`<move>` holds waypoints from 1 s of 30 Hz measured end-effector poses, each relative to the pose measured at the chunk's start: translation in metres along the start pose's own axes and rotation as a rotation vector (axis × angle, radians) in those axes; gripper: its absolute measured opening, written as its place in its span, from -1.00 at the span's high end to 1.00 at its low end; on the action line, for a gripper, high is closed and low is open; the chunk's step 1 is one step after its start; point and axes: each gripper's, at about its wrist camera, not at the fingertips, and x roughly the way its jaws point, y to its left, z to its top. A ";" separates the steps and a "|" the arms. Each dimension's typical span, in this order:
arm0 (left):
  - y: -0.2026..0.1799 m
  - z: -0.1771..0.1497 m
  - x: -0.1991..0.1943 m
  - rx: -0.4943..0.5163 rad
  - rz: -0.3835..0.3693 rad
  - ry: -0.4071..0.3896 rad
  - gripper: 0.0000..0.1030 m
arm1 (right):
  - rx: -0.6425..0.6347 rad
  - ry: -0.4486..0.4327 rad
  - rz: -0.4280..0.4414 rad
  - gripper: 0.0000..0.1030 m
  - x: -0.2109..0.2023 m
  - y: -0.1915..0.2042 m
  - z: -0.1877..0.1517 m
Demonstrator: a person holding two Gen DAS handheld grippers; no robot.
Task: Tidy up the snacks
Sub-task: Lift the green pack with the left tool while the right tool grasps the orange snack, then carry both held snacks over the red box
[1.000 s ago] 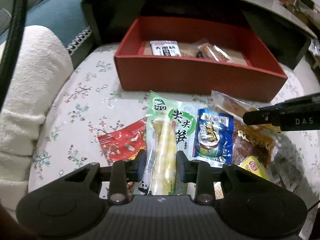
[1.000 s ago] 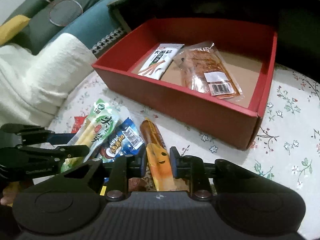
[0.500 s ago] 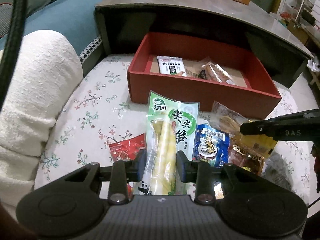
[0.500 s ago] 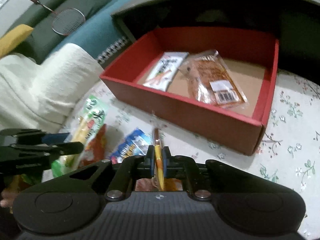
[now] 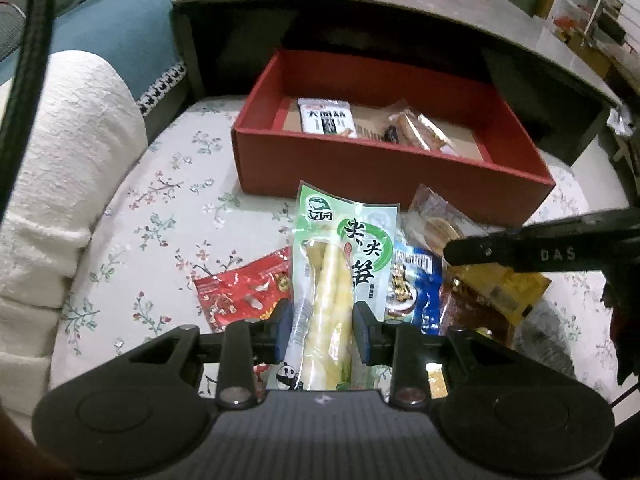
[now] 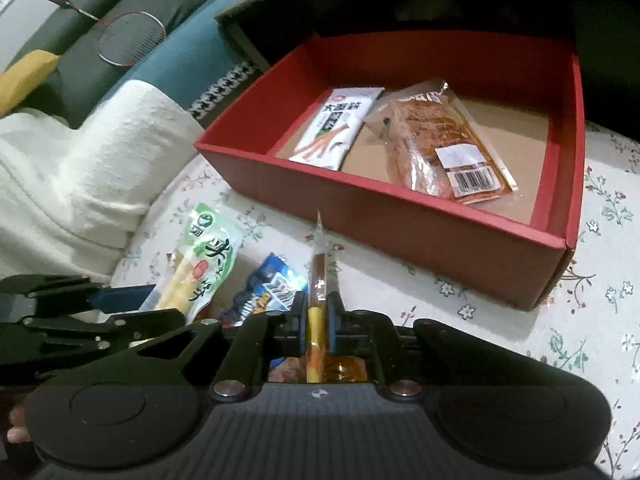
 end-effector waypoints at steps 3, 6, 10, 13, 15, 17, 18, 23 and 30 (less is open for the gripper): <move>0.003 0.000 -0.005 -0.011 -0.003 -0.017 0.49 | 0.031 -0.005 0.037 0.74 -0.004 -0.002 0.001; 0.003 0.000 -0.007 -0.010 -0.013 -0.023 0.49 | 0.048 -0.016 0.110 0.74 -0.009 0.002 0.002; 0.004 0.003 -0.011 -0.016 -0.018 -0.035 0.49 | 0.064 -0.030 0.169 0.74 -0.015 0.008 0.003; 0.006 0.007 -0.017 -0.030 -0.022 -0.053 0.49 | 0.064 -0.044 0.193 0.74 -0.021 0.013 0.004; 0.007 0.010 -0.022 -0.043 -0.026 -0.069 0.49 | 0.062 -0.059 0.210 0.74 -0.025 0.015 0.005; 0.007 0.014 -0.028 -0.049 -0.034 -0.091 0.49 | 0.060 -0.079 0.227 0.74 -0.030 0.018 0.008; 0.007 0.016 -0.030 -0.051 -0.038 -0.100 0.49 | 0.061 -0.089 0.233 0.74 -0.033 0.019 0.009; 0.005 0.025 -0.040 -0.063 -0.050 -0.138 0.49 | 0.076 -0.135 0.261 0.74 -0.044 0.019 0.015; 0.001 0.035 -0.038 -0.067 -0.049 -0.151 0.49 | 0.085 -0.161 0.272 0.73 -0.051 0.019 0.017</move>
